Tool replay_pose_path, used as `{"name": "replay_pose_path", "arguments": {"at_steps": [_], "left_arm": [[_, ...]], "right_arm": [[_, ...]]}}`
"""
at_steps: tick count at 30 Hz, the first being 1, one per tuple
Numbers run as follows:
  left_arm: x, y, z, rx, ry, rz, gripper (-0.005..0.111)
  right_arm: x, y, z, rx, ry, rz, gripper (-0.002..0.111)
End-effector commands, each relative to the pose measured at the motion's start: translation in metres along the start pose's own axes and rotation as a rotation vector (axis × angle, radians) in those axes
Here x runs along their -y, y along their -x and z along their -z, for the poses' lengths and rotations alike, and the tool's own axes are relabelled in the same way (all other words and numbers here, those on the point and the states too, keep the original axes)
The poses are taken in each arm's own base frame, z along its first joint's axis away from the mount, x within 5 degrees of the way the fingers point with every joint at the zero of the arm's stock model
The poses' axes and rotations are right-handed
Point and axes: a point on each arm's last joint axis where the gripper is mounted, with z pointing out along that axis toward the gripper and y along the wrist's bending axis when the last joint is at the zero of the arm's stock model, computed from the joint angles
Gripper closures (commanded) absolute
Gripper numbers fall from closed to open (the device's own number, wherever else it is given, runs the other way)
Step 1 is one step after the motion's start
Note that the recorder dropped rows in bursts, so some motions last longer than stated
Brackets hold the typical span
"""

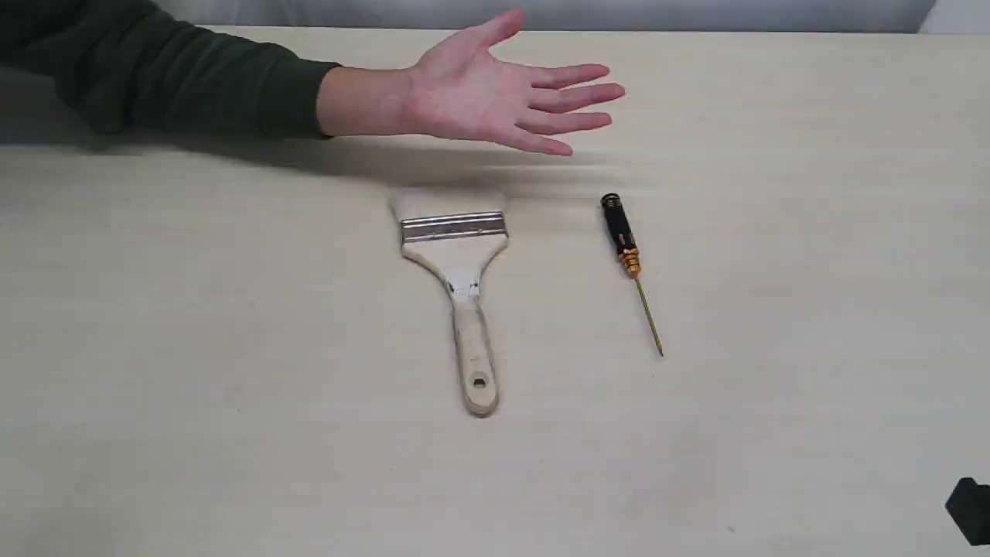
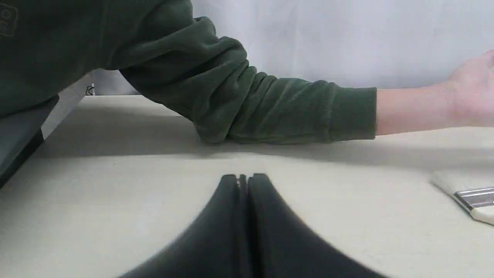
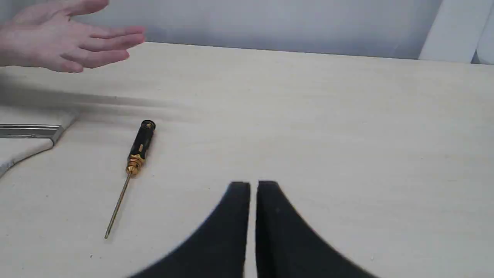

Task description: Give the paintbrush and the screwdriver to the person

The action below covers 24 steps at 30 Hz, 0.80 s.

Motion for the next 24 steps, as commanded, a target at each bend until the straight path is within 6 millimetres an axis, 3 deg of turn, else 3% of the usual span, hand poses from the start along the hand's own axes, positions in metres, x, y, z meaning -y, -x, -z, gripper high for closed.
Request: {"name": "replay_pose_path", "arguments": {"at_steps": [1, 13, 24], "left_arm": [[0.000, 0.000, 0.000, 0.011, -0.006, 0.002, 0.107], [0.000, 0.000, 0.000, 0.011, -0.006, 0.002, 0.107], [0.000, 0.000, 0.000, 0.008, -0.007, 0.006, 0.107]], "right_arm": [[0.000, 0.001, 0.000, 0.026, -0.005, -0.004, 0.104], [0.002, 0.026, 0.004, 0.302, -0.024, -0.003, 0.104], [0.002, 0.030, 0.006, 0.351, -0.027, -0.006, 0.104]]}}
